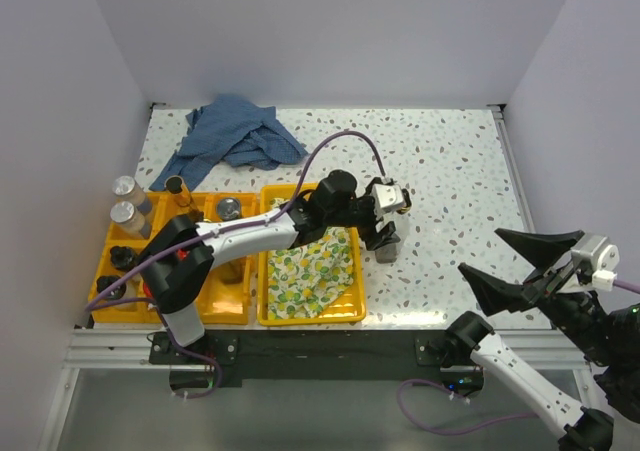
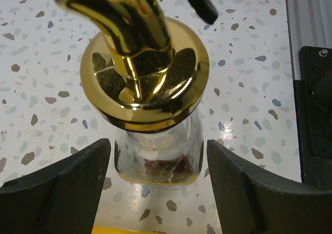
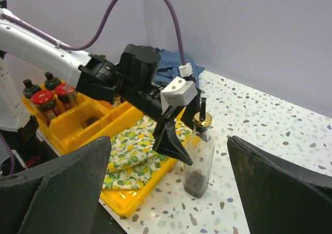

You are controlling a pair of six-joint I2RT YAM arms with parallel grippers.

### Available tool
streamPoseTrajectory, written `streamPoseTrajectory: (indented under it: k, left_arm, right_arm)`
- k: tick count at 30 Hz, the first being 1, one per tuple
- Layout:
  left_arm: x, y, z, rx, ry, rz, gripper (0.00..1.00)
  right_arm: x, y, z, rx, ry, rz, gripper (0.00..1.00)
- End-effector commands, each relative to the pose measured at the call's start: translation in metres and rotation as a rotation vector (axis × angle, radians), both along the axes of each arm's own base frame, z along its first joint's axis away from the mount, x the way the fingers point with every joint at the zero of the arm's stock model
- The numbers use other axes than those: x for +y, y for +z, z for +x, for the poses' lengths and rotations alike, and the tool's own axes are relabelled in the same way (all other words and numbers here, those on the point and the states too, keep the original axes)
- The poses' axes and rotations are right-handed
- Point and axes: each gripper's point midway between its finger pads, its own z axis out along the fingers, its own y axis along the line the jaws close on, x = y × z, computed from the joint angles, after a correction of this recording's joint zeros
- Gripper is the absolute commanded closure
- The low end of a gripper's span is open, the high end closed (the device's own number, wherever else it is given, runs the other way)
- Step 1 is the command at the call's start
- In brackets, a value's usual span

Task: Organize the condiment bottles
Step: Pick up the bottle from the center of the board.

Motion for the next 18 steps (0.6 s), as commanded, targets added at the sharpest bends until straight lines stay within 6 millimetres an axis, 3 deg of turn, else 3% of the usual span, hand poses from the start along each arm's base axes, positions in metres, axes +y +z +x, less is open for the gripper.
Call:
streamPoseTrajectory:
  k: [1,7,9,12,13,18]
  left_arm:
    - [-0.005,0.044,0.005,-0.062,0.048,-0.116,0.22]
    - [-0.012,0.047,0.003,-0.071,0.069,-0.128,0.28]
    - [-0.013,0.049,0.005,-0.073,0.078,-0.131,0.34]
    - [-0.012,0.055,0.007,-0.077,0.101,-0.141,0.5]
    - [-0.011,0.057,0.007,-0.077,0.109,-0.145,0.59]
    - [-0.001,0.087,0.009,-0.077,0.2,-0.188,0.89]
  right_arm:
    - [-0.01,0.004,0.003,-0.016,-0.053,0.016,0.01]
    - [-0.013,0.003,0.002,-0.015,-0.064,0.025,0.01]
    - [-0.015,0.004,0.002,-0.019,-0.07,0.029,0.02]
    - [-0.015,0.004,0.002,-0.017,-0.075,0.03,0.02]
    - [-0.015,0.003,0.002,-0.017,-0.073,0.028,0.01]
    - [-0.016,0.0,0.005,-0.011,-0.087,0.022,0.01]
